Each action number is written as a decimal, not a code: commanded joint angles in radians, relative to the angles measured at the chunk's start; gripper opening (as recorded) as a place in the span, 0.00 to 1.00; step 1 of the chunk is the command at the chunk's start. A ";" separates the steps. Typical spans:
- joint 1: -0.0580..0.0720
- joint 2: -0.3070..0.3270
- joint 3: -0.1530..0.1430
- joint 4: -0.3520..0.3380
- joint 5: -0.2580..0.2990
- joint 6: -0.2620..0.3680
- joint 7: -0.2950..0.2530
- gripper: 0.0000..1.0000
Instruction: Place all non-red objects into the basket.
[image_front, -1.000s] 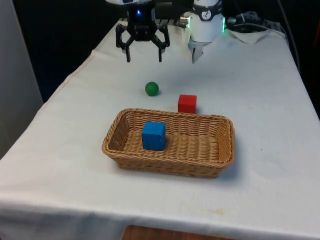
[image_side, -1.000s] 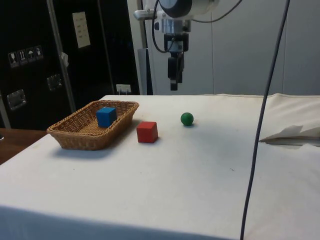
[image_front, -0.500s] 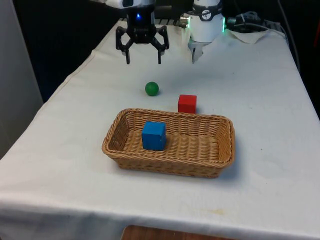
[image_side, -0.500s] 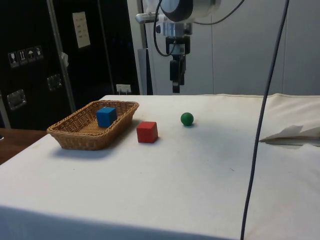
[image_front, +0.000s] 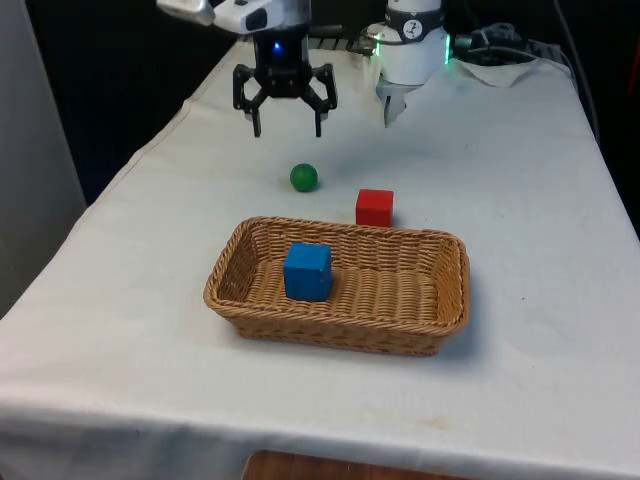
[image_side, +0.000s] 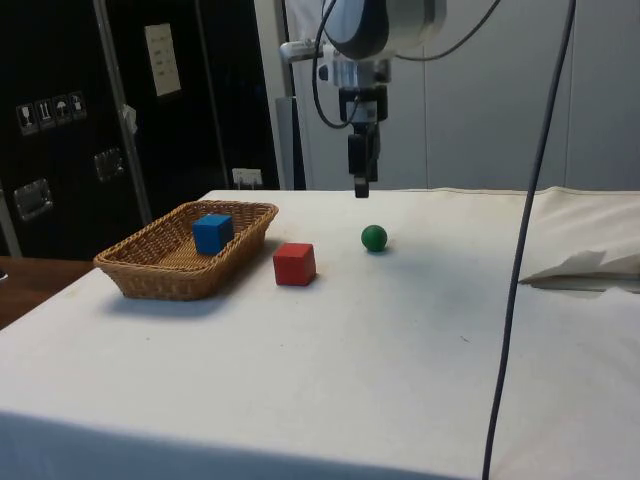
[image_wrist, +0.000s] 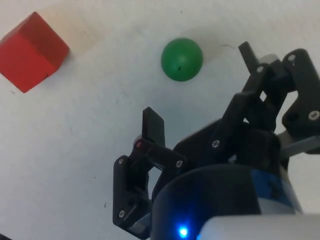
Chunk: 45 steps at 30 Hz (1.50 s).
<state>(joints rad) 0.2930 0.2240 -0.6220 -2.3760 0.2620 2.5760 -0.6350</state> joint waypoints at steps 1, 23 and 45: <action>-0.006 -0.001 0.007 -0.005 0.019 0.012 -0.017 1.00; -0.008 0.057 0.019 -0.015 0.203 0.021 -0.141 1.00; -0.005 0.121 0.034 -0.011 0.323 0.057 -0.216 1.00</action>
<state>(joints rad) 0.2930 0.3460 -0.6000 -2.3850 0.5640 2.6130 -0.8380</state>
